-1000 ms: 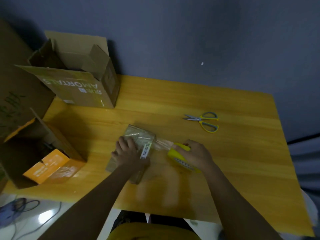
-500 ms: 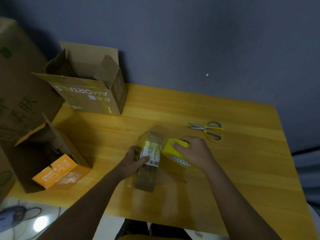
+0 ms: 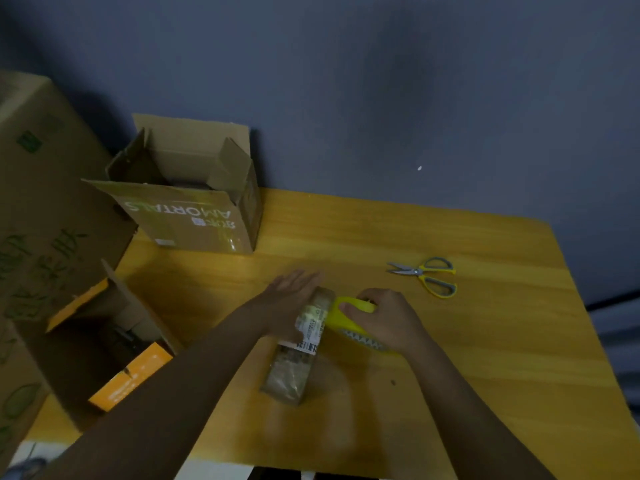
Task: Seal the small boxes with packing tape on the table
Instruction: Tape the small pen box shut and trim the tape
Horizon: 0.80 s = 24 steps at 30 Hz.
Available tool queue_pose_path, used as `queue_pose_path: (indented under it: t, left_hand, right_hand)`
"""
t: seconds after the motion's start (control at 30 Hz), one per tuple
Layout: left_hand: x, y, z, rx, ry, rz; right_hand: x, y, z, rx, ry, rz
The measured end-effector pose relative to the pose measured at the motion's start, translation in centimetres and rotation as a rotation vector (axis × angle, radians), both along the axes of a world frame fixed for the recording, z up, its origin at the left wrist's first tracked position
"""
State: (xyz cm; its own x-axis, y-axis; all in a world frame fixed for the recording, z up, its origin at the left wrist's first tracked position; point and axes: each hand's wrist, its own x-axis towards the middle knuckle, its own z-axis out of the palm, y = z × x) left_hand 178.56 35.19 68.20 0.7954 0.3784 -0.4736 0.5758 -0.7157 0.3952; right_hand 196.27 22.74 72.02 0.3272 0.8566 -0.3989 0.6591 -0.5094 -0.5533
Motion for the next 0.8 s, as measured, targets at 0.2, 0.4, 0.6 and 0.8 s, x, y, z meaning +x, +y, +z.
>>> queue_pose_path:
  t: [0.2,0.4,0.6,0.8]
  left_hand:
    - [1.6,0.5,0.0,-0.016,-0.073,-0.079]
    - [1.3,0.3,-1.7,-0.006,-0.137,-0.048]
    - [2.0,-0.7,-1.7,-0.022,-0.197,-0.068]
    - [3.1,-1.3,-1.7,-0.031,-0.201,-0.097]
  right_hand:
    - [0.1,-0.4,-0.6,-0.023,-0.002,-0.054]
    - [1.1,-1.2,-0.3,0.053,0.052,-0.129]
    - [2.5,-0.8,3.2,0.066,-0.031,-0.081]
    - [4.1,-2.6,2.5,-0.104,-0.097,-0.147]
